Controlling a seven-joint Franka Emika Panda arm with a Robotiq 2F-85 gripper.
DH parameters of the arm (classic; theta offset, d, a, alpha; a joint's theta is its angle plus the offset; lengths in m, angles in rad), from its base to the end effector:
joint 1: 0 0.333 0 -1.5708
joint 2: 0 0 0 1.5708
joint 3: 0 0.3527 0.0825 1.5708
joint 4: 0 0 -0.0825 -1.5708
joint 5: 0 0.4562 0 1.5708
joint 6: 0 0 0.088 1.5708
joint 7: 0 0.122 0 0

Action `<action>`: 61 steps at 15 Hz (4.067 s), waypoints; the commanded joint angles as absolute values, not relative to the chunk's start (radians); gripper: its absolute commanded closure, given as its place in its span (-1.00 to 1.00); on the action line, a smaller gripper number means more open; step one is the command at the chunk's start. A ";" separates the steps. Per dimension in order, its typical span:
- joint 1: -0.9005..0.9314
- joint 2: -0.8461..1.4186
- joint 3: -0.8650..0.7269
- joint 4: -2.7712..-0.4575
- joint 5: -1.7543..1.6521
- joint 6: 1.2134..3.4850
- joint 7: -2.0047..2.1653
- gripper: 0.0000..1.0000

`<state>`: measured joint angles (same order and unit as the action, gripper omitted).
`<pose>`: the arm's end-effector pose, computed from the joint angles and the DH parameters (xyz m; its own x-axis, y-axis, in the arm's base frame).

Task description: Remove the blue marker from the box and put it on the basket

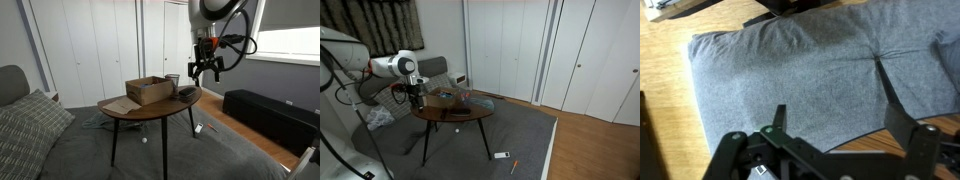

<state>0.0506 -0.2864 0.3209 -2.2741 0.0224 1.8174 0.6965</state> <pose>0.4617 0.1862 0.4427 0.9312 -0.3517 -0.0955 -0.3330 -0.9276 0.1695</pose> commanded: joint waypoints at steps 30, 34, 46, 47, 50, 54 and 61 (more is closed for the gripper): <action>0.216 0.269 0.193 -1.540 0.234 2.080 1.634 -1.00; 0.214 0.322 0.179 -1.505 0.240 2.070 1.629 -1.00; 0.228 0.498 0.138 -1.370 0.219 2.092 1.619 -1.00; 0.231 0.513 0.136 -1.353 0.218 2.092 1.620 -1.00; 0.244 0.560 0.129 -1.300 0.210 2.096 1.620 -1.00; 0.264 0.617 0.111 -1.232 0.191 2.099 1.626 -0.97; 0.265 0.688 0.075 -1.142 0.169 2.100 1.630 -0.73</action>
